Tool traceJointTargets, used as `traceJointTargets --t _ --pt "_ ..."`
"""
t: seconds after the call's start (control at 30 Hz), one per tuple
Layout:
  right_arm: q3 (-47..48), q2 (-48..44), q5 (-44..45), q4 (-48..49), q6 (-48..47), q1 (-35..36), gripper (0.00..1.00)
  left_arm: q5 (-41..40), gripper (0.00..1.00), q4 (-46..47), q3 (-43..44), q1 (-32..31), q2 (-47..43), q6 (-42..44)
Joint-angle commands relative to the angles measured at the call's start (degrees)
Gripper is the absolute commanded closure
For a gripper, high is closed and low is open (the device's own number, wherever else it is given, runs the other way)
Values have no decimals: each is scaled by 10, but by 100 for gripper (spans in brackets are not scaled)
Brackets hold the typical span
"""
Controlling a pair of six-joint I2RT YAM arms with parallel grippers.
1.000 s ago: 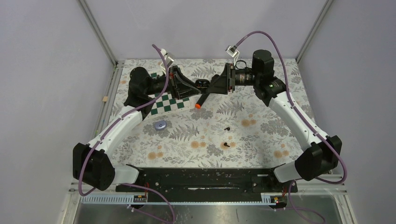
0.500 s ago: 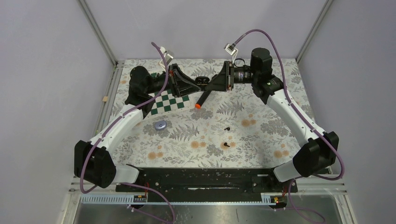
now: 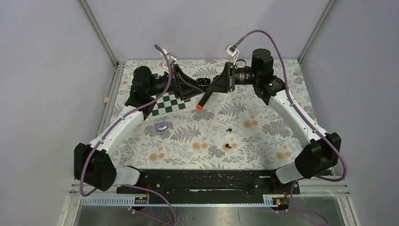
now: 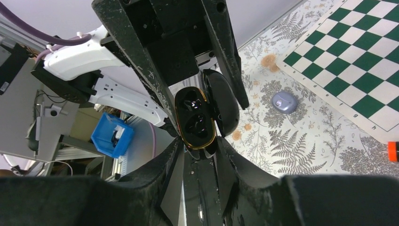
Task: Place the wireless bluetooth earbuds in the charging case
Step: Open the charging case at the center of the board, then pick up the earbud from the center of the board.
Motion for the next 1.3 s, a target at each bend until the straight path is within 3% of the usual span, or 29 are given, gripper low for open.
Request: traceJointTargets --t 0.0,0.03,0.13,0.33,0.57,0.73,0.87,1.0,1.1,1.27 --pt "21 -25 -22 -31 -49 8 100 -33 41 -83 -4 5 -24 82" --pt "20 -29 -20 -38 -59 6 100 -25 36 -95 -4 6 -29 92" --pt "18 -38 -8 -86 -114 3 100 -16 33 -145 -3 8 -44 132" --pt "21 -83 92 -290 -387 0 100 -19 33 -298 -6 15 -70 270" --pt "-38 -188 188 -445 -566 -2 100 -28 34 -369 -54 -2 -90 342" --pt "-97 -265 242 -522 -562 -14 100 -59 36 -370 -76 -67 -80 367" --pt "-147 -325 277 -526 -506 -64 100 -107 40 -378 -91 -139 -56 389" --pt "-139 -350 285 -519 -442 -140 100 -185 56 -347 -84 -189 17 268" --pt "-120 -344 287 -520 -402 -186 100 -250 59 -353 -59 -201 70 161" --pt "-128 -341 312 -485 -356 -214 100 -318 59 -343 -55 -241 131 105"
